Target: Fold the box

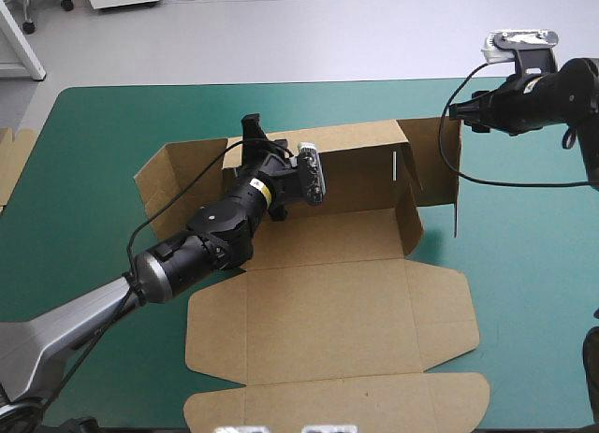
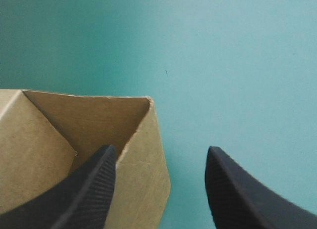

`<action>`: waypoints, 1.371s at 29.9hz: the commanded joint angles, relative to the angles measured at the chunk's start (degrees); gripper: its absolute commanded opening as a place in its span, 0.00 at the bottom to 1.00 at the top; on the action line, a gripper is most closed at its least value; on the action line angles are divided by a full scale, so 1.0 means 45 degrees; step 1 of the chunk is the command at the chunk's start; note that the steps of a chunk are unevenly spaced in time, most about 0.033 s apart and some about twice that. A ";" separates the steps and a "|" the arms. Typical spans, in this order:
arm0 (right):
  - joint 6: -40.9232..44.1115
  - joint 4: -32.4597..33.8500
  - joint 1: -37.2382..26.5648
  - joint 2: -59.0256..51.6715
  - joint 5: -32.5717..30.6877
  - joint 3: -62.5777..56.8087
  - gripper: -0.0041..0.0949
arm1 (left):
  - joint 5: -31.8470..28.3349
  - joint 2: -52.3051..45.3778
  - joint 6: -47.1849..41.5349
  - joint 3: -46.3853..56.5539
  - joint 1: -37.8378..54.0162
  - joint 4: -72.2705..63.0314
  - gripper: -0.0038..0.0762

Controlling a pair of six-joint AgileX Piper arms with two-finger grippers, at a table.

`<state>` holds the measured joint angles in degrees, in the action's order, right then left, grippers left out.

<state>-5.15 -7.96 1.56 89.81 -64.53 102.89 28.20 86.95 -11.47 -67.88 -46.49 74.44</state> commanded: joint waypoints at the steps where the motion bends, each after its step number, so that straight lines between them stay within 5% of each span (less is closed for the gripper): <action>1: -0.0321 -0.1270 -0.0827 0.0002 0.0950 0.0441 0.55 | 0.0315 -0.0529 -0.2392 0.0034 -0.0105 0.1898 0.03; 7: -0.1530 -0.4089 -0.2022 0.0765 0.0966 0.0441 0.56 | 0.0170 -0.0529 -0.4080 0.1569 -0.0105 0.4404 0.03; 12: -0.1631 -0.4038 -0.2022 0.1314 0.0862 0.0950 0.56 | -0.0787 -0.0529 -0.4189 0.1734 -0.0105 0.5760 0.03; 22: -0.1631 -0.3502 -0.2022 0.3032 -0.0460 0.3428 0.53 | -0.0972 -0.0283 -0.4163 0.1734 -0.0105 0.5979 0.03; 41: -0.2289 -0.4178 -0.1143 0.4687 -0.1508 0.3551 0.40 | -0.0768 -0.0040 -0.4163 0.1734 -0.0105 0.5979 0.03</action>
<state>-14.21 -25.05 -4.87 114.12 -70.97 116.97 23.82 88.57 -29.07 -58.61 -46.55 99.67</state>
